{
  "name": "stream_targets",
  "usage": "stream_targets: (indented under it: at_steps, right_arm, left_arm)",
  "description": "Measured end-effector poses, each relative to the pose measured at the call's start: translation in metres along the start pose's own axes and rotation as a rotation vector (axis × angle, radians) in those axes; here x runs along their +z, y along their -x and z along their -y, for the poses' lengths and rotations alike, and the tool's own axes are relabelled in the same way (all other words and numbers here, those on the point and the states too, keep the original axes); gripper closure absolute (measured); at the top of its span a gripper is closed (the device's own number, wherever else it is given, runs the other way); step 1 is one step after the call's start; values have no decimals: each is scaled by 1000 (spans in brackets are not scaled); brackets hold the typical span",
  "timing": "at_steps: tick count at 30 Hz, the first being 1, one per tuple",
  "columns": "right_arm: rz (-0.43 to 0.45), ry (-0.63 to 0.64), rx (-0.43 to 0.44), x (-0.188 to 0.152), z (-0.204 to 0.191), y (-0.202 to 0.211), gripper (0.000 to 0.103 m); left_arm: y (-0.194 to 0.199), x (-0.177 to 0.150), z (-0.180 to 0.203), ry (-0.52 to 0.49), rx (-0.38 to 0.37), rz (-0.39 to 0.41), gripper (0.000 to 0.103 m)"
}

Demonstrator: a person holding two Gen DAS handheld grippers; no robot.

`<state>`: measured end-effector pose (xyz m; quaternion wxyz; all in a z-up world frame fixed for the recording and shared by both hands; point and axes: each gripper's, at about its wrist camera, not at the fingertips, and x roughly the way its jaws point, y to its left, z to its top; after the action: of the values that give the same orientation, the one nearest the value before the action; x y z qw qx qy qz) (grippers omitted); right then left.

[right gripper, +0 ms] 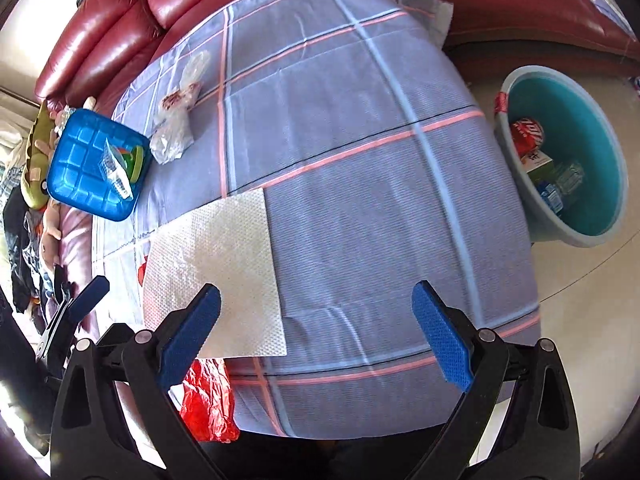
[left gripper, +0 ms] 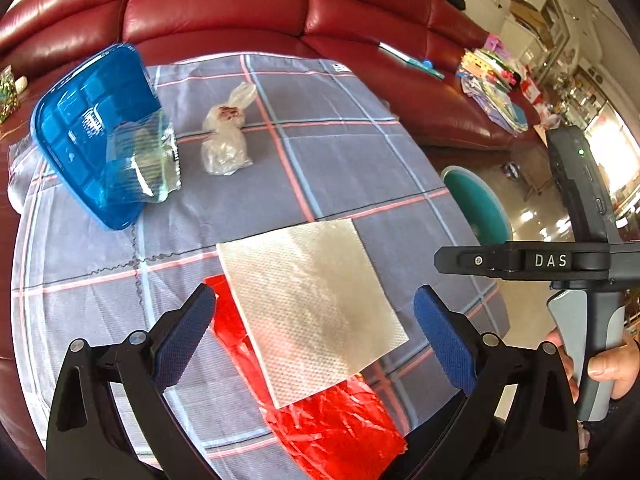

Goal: Collect trash
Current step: 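Move both tools back over the table toward the paper towel, then pinch the white paper towel with the right tool while the left tool grasps the red snack bag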

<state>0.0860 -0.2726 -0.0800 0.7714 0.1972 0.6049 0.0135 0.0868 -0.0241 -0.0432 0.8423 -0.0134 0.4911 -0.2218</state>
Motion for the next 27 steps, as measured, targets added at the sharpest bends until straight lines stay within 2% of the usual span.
stream_targets:
  at_steps: [8, 13, 17, 27]
  right_arm:
    - [-80, 109, 51, -11, -58, -37, 11]
    - [-117, 142, 41, -13, -75, -54, 11]
    - [-142, 167, 34, -16, -87, -66, 11]
    - [-99, 230, 19, -19, -108, -73, 11]
  left_arm:
    - [12, -31, -48, 70, 11, -17, 4]
    - [15, -49, -65, 114, -17, -28, 4]
    - [13, -59, -69, 113, -31, -40, 4]
    - [-3, -66, -75, 121, -39, -84, 4]
